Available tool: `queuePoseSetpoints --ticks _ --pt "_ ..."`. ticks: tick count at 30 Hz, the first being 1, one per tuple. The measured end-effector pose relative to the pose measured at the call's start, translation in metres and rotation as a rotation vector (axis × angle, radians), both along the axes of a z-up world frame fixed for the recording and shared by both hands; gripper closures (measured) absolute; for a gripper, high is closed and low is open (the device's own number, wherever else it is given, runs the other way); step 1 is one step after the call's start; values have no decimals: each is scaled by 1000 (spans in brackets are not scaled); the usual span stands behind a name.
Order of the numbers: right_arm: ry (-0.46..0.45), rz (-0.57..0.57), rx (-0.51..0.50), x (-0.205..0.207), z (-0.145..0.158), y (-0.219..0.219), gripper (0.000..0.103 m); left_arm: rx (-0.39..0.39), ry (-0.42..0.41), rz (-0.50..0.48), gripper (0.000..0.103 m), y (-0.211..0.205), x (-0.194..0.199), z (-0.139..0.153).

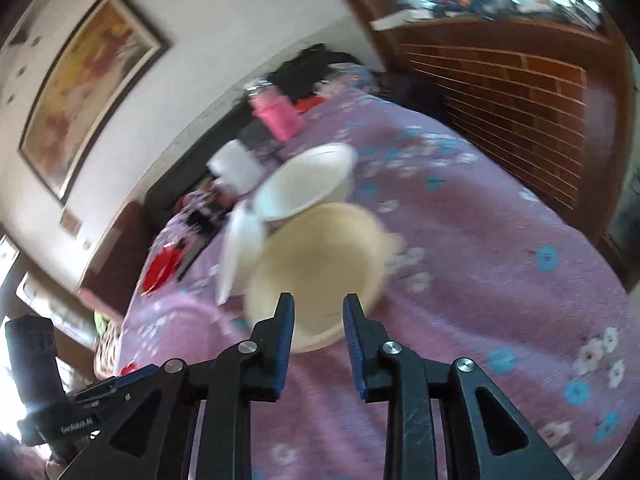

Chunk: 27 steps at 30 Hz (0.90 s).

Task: Organize plates and bowls
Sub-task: 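Grasp the rim of the beige bowl with the right gripper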

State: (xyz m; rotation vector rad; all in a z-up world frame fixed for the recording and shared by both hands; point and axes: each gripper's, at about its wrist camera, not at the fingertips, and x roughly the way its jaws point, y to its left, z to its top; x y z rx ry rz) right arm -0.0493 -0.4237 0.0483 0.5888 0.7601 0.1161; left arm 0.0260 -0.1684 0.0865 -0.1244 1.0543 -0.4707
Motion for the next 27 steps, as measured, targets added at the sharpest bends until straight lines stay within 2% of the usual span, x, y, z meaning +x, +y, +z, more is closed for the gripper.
queuePoseSetpoints --ticks 4,7,10,11,12,14,18,23,27 --pt "45 -9 41 19 -19 -15 76 60 23 38 64 -31 34 -20" --pt "70 0 65 34 -31 -18 76 109 17 32 64 -47 47 -29" --pt "80 8 79 45 -40 -14 76 120 26 41 64 -58 61 -38" --pt "80 7 78 46 -41 -14 76 126 32 38 67 -62 65 -42" --pt "79 5 70 47 -43 -13 76 131 35 39 76 -63 68 -46" --pt "68 22 78 46 -43 -11 89 114 50 27 87 -68 70 -50" --pt "34 14 67 30 -34 -11 90 148 -1 2 86 -76 56 -43" --pt "-6 44 73 0 -19 -8 90 128 -51 -25 85 -65 20 -24" --pt "-64 93 43 -31 4 14 90 116 -95 -24 84 -42 -17 -8"
